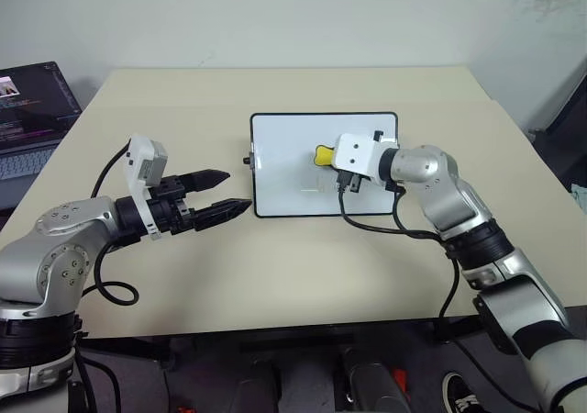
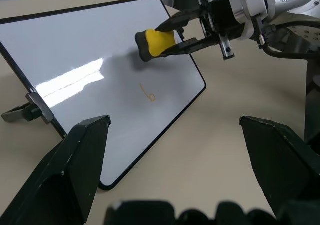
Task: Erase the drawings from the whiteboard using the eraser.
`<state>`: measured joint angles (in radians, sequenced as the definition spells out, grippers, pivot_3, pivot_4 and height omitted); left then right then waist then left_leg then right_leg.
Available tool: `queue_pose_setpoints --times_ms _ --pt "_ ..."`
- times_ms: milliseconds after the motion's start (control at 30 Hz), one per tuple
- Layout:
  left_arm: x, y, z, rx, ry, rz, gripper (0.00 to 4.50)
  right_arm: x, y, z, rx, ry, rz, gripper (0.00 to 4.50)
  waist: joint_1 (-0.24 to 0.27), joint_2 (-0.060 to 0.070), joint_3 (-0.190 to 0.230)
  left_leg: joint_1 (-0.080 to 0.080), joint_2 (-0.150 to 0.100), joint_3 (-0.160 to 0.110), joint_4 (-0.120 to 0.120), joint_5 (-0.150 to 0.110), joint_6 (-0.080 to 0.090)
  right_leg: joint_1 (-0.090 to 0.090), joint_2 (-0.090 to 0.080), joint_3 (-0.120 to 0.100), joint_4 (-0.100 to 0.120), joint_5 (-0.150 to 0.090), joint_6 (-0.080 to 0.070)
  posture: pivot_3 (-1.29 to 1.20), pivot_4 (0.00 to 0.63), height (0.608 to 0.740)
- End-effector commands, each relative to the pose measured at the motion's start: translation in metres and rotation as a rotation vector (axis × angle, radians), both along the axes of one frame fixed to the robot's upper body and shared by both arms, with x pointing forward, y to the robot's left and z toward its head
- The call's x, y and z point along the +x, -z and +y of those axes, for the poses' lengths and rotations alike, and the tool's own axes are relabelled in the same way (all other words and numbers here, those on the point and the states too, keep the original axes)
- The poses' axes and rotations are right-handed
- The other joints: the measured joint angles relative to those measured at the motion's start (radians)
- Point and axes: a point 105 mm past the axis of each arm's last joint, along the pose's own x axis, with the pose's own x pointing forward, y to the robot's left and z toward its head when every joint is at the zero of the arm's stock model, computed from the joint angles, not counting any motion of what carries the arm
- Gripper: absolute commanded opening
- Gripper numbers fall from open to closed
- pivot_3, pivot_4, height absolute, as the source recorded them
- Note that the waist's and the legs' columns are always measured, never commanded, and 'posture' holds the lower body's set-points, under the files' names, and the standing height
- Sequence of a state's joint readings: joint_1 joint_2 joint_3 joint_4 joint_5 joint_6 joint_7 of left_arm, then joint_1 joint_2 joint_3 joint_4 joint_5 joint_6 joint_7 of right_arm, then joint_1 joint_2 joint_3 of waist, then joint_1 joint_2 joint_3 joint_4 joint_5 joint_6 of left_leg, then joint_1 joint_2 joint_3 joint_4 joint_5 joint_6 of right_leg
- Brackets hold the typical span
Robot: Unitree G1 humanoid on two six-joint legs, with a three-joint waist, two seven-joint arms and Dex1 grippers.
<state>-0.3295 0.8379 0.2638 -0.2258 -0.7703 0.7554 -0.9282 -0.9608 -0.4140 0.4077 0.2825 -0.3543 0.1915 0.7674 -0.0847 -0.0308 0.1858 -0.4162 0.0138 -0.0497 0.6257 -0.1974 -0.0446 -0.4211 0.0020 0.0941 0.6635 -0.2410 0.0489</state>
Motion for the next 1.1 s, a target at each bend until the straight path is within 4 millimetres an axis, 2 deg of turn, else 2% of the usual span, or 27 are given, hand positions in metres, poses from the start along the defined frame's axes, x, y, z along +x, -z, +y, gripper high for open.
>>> queue_pose_setpoints --times_ms 33,267,567,700,833,1100 --pt "-0.004 -0.011 0.0 0.004 0.004 -0.055 4.5 0.007 -0.012 0.004 -0.048 0.019 -0.076 0.96 0.0 0.0 0.0 0.0 0.0 0.0 0.0 0.0 0.0 0.0 0.0 0.0 0.0 0.0 0.0 0.0 0.15 0.74" --pt "-0.006 -0.01 0.002 0.005 -0.009 -0.054 4.5 0.017 -0.011 0.003 -0.116 0.049 -0.124 0.96 0.0 0.0 0.0 0.0 0.0 0.0 0.0 0.0 0.0 0.0 0.0 0.0 0.0 0.0 -0.001 0.0 0.15 0.74" --pt "-0.005 -0.01 0.001 0.003 -0.009 -0.052 4.5 0.019 -0.008 0.017 -0.136 0.054 -0.133 0.96 -0.002 0.0 0.0 0.0 0.0 0.0 0.0 0.0 0.0 0.0 0.0 0.0 0.0 0.0 0.0 0.0 0.15 0.74" --pt "-0.005 -0.01 0.001 0.004 -0.009 -0.051 4.5 0.017 -0.001 0.022 -0.154 0.041 -0.121 0.96 -0.002 0.0 0.0 0.0 0.0 0.0 0.0 0.0 0.0 0.0 0.0 0.0 0.0 0.0 0.0 0.0 0.15 0.74" --pt "-0.005 -0.01 0.001 0.003 -0.007 -0.053 4.5 0.015 0.019 0.023 -0.2 0.034 -0.074 0.96 -0.002 0.0 0.0 0.0 0.0 0.0 0.0 0.0 0.0 0.0 0.0 0.0 0.0 0.0 0.0 0.0 0.15 0.74" --pt "-0.005 -0.01 0.001 0.004 -0.011 -0.053 4.5 0.016 0.021 0.02 -0.209 0.039 -0.07 0.96 -0.002 0.0 0.0 0.0 0.0 -0.001 0.001 0.0 0.0 0.0 0.0 0.0 0.001 0.0 -0.001 0.0 0.15 0.74"
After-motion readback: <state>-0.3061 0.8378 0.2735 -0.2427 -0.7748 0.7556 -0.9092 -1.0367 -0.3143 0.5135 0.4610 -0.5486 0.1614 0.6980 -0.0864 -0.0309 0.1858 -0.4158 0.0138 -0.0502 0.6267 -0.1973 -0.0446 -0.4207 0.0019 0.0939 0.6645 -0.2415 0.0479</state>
